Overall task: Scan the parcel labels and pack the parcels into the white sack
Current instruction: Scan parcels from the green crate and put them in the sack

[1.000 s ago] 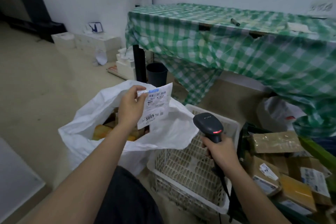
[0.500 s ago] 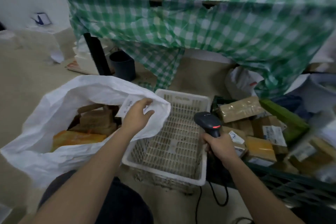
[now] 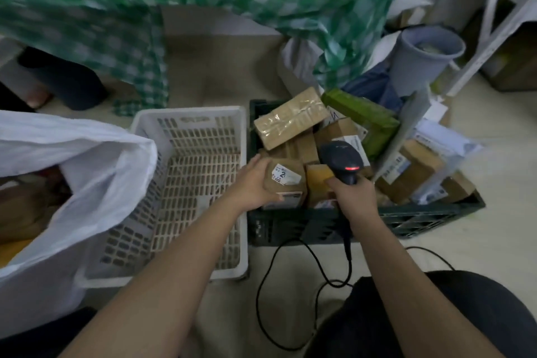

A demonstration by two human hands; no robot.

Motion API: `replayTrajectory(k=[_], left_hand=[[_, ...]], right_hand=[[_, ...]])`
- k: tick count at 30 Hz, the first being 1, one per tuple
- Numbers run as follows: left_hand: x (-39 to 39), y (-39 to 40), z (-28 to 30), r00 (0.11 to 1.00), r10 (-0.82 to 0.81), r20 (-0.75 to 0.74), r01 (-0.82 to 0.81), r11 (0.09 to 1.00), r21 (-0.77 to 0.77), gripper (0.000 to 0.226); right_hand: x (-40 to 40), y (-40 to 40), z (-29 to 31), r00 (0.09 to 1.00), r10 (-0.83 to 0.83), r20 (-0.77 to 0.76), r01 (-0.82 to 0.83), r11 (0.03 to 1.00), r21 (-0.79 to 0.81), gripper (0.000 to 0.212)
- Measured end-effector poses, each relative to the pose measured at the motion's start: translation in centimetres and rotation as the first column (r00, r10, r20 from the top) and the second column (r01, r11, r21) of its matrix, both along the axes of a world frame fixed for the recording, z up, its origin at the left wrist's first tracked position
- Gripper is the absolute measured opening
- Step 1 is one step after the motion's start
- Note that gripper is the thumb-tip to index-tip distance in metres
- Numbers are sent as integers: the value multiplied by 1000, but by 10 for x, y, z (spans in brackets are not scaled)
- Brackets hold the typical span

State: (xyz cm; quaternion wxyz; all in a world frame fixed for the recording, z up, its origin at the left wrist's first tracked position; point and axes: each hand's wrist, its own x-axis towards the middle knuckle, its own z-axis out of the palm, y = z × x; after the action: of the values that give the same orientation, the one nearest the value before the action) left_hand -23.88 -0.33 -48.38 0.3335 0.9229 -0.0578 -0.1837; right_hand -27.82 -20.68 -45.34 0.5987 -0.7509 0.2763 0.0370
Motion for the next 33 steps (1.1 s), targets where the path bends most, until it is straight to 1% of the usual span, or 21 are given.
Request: replayTrajectory(k=[2, 3, 5, 8, 9, 11, 13, 15, 17, 19, 21, 22, 25, 27, 28, 29, 31, 33], left_hand=[[9, -3, -6, 997, -52, -59, 56, 996, 69, 114], [12, -4, -8, 995, -72, -66, 78, 993, 85, 118], [15, -5, -9, 995, -85, -55, 89, 993, 75, 119], [9, 0, -6, 997, -44, -55, 44, 999, -3, 117], [5, 3, -1, 999, -16, -46, 14, 998, -53, 115], [-1, 12, 18, 996, 89, -10, -89, 979, -182, 108], [-7, 25, 46, 976, 219, 15, -204, 929, -309, 100], [-12, 40, 71, 952, 306, 13, -275, 873, -402, 100], [-19, 58, 90, 937, 350, 16, -313, 856, -410, 96], [-29, 76, 104, 916, 401, -3, -367, 833, -413, 81], [-43, 91, 111, 879, 475, -40, -434, 763, -478, 64], [-51, 97, 114, 858, 509, -62, -466, 722, -512, 59], [-74, 115, 117, 795, 589, -146, -546, 589, -596, 57], [-89, 123, 121, 762, 619, -190, -580, 522, -625, 47], [-95, 127, 122, 755, 622, -206, -588, 504, -633, 41], [-101, 130, 122, 754, 620, -218, -591, 496, -636, 37], [-111, 136, 119, 747, 623, -230, -600, 484, -637, 37], [-119, 141, 117, 719, 647, -252, -622, 439, -649, 40]], right_hand=[[7, 1, -3, 1000, 21, -5, -21, 1000, 3, 16], [9, 4, -4, 999, 37, -5, -37, 999, 9, 16], [12, 10, -6, 998, 67, -2, -67, 997, 31, 13], [12, 15, -6, 998, 61, 32, -62, 998, 31, 15], [10, 15, -5, 998, 45, 48, -47, 998, 40, 16], [8, 17, 0, 996, 25, 91, -30, 998, 60, 15], [5, 22, 11, 991, 37, 132, -49, 995, 84, 16], [2, 30, 26, 978, 59, 202, -94, 981, 168, 17], [-2, 40, 43, 961, 105, 254, -164, 961, 221, 16], [-7, 54, 60, 945, 155, 289, -223, 949, 221, 20], [-11, 68, 69, 933, 171, 316, -252, 939, 235, 16], [-13, 75, 71, 930, 180, 320, -266, 932, 248, 17], [-25, 97, 74, 912, 247, 328, -346, 893, 289, 16], [-35, 112, 73, 899, 285, 333, -392, 862, 321, 17], [-40, 120, 72, 892, 303, 335, -410, 853, 322, 21], [-43, 128, 71, 893, 303, 332, -409, 854, 320, 24], [-50, 141, 70, 916, 245, 319, -352, 871, 342, 30], [-55, 150, 69, 937, 171, 305, -290, 868, 403, 35]])
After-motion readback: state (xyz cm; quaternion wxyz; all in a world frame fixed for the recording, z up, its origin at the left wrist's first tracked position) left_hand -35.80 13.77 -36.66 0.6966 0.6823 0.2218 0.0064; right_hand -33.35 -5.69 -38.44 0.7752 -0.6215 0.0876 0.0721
